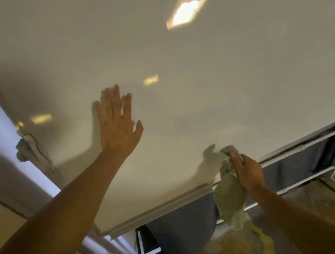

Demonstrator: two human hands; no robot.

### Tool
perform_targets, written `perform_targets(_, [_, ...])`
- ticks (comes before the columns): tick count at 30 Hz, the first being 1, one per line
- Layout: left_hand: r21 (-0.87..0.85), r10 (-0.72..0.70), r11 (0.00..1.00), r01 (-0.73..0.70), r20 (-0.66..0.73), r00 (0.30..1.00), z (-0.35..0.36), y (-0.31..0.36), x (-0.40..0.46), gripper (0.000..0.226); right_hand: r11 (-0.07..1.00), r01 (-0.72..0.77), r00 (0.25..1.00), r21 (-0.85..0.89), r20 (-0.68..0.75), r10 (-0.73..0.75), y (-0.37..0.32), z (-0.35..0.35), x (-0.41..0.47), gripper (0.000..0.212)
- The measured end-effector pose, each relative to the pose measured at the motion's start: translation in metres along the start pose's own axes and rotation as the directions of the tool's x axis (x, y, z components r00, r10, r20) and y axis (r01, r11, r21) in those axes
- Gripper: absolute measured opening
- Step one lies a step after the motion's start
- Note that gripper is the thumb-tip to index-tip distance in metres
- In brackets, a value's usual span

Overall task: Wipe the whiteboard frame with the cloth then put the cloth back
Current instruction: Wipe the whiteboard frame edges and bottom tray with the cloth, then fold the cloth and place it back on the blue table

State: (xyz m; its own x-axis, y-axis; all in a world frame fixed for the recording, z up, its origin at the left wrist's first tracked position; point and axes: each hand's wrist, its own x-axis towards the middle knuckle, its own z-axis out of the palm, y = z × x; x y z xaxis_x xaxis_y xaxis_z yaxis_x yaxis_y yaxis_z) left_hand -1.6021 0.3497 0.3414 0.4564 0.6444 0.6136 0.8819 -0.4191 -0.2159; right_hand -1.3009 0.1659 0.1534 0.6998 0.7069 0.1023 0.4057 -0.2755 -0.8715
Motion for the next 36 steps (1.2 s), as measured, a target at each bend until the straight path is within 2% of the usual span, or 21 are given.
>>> perform_targets(2, [-0.238,0.039,0.971,-0.035,0.015,0.999,-0.009,0.040,-0.016,0.077,0.991,0.003,1.000,0.136,-0.009,-0.002,-0.024,-0.006,0.002,0.044])
perform_targets(4, [-0.463,0.017,0.885,0.048,0.134,0.991,-0.019,0.082,-0.036,0.075,0.960,0.009,0.999,0.278,0.038,-0.021,-0.046,-0.015,-0.002,0.044])
perform_targets(6, [-0.672,-0.002,0.705,0.227,0.319,0.948,-0.030,0.121,-0.051,0.077,0.903,0.026,0.993,0.429,0.094,-0.073,-0.066,-0.023,-0.008,0.043])
perform_targets(8, [-0.792,0.032,0.420,0.444,0.502,0.864,-0.043,0.153,-0.063,0.078,0.868,0.055,0.988,0.494,0.101,-0.120,-0.083,-0.035,-0.017,0.037])
perform_targets(10, [-0.771,0.106,0.176,0.612,0.633,0.767,-0.052,0.178,-0.075,0.075,0.830,0.057,0.988,0.555,0.091,-0.128,-0.093,-0.049,-0.027,0.035])
perform_targets(12, [-0.661,0.186,-0.054,0.748,0.729,0.658,-0.059,0.199,-0.087,0.071,0.773,0.038,0.994,0.633,0.057,-0.096,-0.095,-0.066,-0.030,0.037])
perform_targets(14, [-0.551,0.294,-0.196,0.811,0.756,0.585,-0.063,0.217,-0.096,0.068,0.732,0.018,0.998,0.681,0.031,-0.054,-0.098,-0.082,-0.033,0.039])
perform_targets(17, [-0.533,0.382,-0.233,0.813,0.719,0.581,-0.063,0.244,-0.091,0.079,0.725,0.022,0.999,0.688,-0.050,0.017,-0.098,-0.107,-0.033,0.038])
perform_targets(18, [-0.531,0.423,-0.235,0.814,0.698,0.577,-0.063,0.261,-0.083,0.078,0.736,0.042,0.993,0.676,-0.111,0.045,-0.093,-0.122,-0.028,0.036])
perform_targets(20, [-0.513,0.459,-0.272,0.814,0.674,0.578,-0.057,0.276,-0.074,0.065,0.746,0.033,0.987,0.665,-0.139,0.081,-0.092,-0.138,-0.023,0.033])
perform_targets(22, [-0.498,0.513,-0.277,0.822,0.646,0.565,-0.053,0.290,-0.063,0.058,0.760,0.018,0.981,0.650,-0.160,0.114,-0.084,-0.151,-0.018,0.037])
perform_targets(26, [-0.484,0.607,-0.298,0.823,0.570,0.555,-0.048,0.325,-0.039,0.062,0.799,0.047,0.938,0.600,-0.301,0.171,-0.067,-0.186,-0.006,0.050])
perform_targets(28, [-0.450,0.671,-0.312,0.837,0.520,0.529,-0.042,0.349,-0.028,0.062,0.806,0.008,0.907,0.592,-0.344,0.244,-0.054,-0.204,0.001,0.053])
perform_targets(30, [-0.388,0.727,-0.319,0.865,0.486,0.486,-0.036,0.371,-0.019,0.068,0.777,-0.036,0.876,0.628,-0.354,0.327,-0.042,-0.221,0.002,0.047])
perform_targets(33, [-0.344,0.820,-0.245,0.906,0.425,0.383,-0.031,0.407,-0.008,0.070,0.716,-0.018,0.828,0.697,-0.391,0.402,-0.020,-0.250,0.007,0.041])
perform_targets(36, [-0.387,0.866,-0.189,0.902,0.368,0.339,-0.026,0.446,0.000,0.078,0.677,-0.041,0.777,0.735,-0.402,0.484,0.003,-0.275,0.011,0.042])
